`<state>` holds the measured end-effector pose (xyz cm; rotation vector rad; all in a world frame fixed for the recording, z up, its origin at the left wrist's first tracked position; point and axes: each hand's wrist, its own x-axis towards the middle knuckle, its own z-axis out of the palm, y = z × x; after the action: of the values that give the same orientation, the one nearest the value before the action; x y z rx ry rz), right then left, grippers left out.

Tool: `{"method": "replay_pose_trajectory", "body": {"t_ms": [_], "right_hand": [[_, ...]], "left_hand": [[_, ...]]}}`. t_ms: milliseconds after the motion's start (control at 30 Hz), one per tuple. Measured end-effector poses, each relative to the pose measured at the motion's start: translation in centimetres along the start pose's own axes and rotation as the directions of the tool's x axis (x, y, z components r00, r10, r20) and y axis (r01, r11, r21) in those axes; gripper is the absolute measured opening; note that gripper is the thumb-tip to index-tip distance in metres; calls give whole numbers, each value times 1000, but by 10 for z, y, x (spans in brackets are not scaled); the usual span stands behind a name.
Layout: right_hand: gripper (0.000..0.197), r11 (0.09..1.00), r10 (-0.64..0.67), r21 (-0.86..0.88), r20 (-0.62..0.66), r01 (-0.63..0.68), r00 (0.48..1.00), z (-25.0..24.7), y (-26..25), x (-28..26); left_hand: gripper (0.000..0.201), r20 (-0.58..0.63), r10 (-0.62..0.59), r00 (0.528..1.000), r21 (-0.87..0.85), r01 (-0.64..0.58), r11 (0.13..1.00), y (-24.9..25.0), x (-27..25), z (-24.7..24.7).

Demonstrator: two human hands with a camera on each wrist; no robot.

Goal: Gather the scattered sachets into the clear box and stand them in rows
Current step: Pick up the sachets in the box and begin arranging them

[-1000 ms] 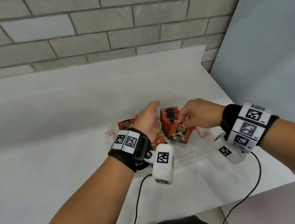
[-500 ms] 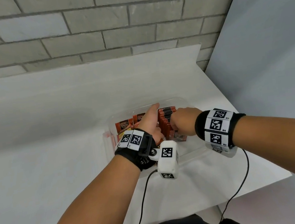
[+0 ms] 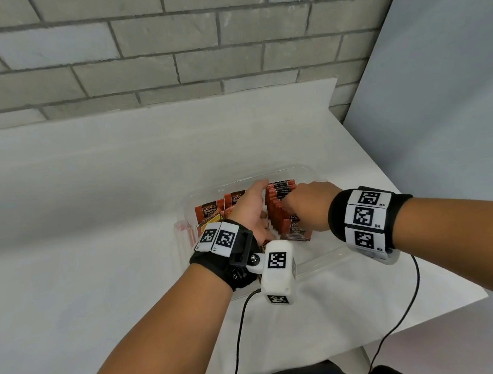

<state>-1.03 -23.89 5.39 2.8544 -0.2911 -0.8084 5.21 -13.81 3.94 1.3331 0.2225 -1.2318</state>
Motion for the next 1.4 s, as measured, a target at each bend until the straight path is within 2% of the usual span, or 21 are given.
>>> {"method": "replay_pose_trajectory", "body": {"t_ms": [200, 333, 467, 567, 667, 833, 1000, 1233, 1400], "right_hand": [[12, 987, 12, 160, -37, -6, 999, -2, 14, -11], [22, 968, -76, 245, 64, 58, 995, 8, 13, -16], [25, 955, -190, 259, 170, 142, 967, 19, 5, -13], [28, 968, -189, 208, 226, 142, 956, 25, 2, -7], [31, 981, -164, 146, 272, 128, 948, 30, 1, -2], [29, 989, -146, 77, 260, 130, 955, 36, -2, 6], [20, 992, -128, 13, 229, 128, 965, 37, -4, 9], [21, 989, -146, 51, 243, 137, 959, 37, -3, 7], [15, 981, -173, 124, 185, 152, 967, 34, 1, 3]], "left_hand": [[69, -39, -30, 999, 81, 33, 996, 3, 0, -10], [75, -30, -30, 999, 78, 32, 996, 3, 5, -12], [71, -37, 21, 999, 51, -20, 998, 3, 10, -9], [67, -29, 53, 998, 10, -53, 999, 9, 9, 0], [74, 0, 13, 1000, -53, -13, 998, 10, 7, 10], [81, -20, -41, 999, -93, 39, 995, 4, 5, 15], [77, -19, -44, 999, -110, 42, 993, 1, 4, 17], [74, -12, -59, 998, -148, 57, 987, 1, -2, 19], [67, -16, -45, 999, -154, 42, 987, 0, -6, 22]]}}
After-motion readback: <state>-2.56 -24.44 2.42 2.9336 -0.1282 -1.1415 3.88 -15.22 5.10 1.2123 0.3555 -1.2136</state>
